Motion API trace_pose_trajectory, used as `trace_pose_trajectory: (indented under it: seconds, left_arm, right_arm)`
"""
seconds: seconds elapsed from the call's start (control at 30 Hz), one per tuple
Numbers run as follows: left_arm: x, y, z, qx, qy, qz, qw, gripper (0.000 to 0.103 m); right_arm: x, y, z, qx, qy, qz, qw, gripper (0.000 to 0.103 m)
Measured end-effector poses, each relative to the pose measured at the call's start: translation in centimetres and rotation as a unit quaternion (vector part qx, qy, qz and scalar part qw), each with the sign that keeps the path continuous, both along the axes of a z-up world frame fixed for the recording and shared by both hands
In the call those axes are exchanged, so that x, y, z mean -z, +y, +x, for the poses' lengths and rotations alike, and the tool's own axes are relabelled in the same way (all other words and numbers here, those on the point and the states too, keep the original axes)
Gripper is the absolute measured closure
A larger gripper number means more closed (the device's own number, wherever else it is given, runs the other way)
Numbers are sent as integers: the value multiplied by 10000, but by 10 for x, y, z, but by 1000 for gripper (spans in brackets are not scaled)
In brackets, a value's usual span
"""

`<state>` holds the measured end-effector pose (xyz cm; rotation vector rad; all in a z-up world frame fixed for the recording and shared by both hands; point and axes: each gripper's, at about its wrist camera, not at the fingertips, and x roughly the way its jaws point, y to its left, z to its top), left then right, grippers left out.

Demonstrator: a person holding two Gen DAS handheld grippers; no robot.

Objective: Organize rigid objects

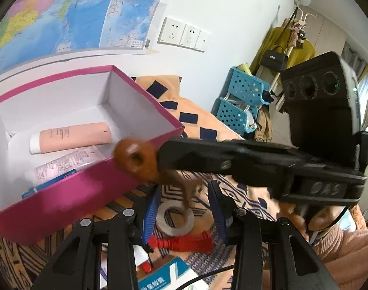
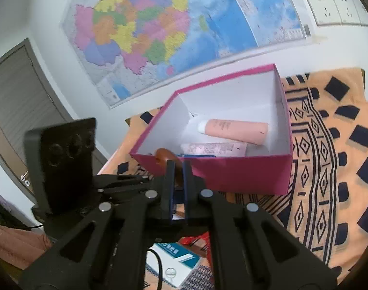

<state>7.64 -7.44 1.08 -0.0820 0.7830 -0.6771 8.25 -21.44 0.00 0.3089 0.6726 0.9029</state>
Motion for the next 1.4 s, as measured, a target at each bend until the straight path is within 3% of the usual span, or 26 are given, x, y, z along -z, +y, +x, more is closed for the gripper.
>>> trace_pose_trajectory:
  seconds: [0.1, 0.23, 0.4, 0.47, 0.6, 0.7, 1.03, 1.17, 1.27, 1.4]
  left_arm:
    - [7, -4, 4, 54, 95, 35, 9999, 68]
    - [29, -6, 8, 17, 309, 269, 9992, 68]
    - [49, 3, 11, -116, 574, 296, 9978, 68]
    - [52, 7, 10, -180, 617, 308, 9975, 68]
    - [61, 13, 12, -249, 795, 279, 9961, 67]
    - [65, 12, 11, -247, 854, 313, 9955, 66]
    - [66, 2, 8, -107, 923, 319, 9952, 61]
    - [67, 3, 8, -111, 947, 319, 9949, 59]
    - [67, 2, 7, -100, 947, 291, 9950, 56]
    - [68, 1, 8, -102, 970, 265, 9949, 55]
  right_arm:
    - [19, 3, 9, -82, 344, -15, 9994, 95]
    - [38, 1, 11, -43, 548, -175, 9983, 95]
    - [52, -19, 15, 204, 736, -240, 9968, 94]
    - [57, -26, 17, 318, 788, -350, 9958, 91]
    - [68, -35, 21, 506, 870, -627, 9929, 73]
    - [75, -41, 24, 667, 887, -943, 9893, 73]
    - [85, -48, 14, 640, 942, -1254, 9855, 73]
    - [88, -57, 21, 936, 1011, -1267, 9823, 72]
    - [94, -66, 27, 1108, 1178, -1238, 9790, 70]
    - [101, -66, 27, 1079, 1305, -1348, 9763, 59]
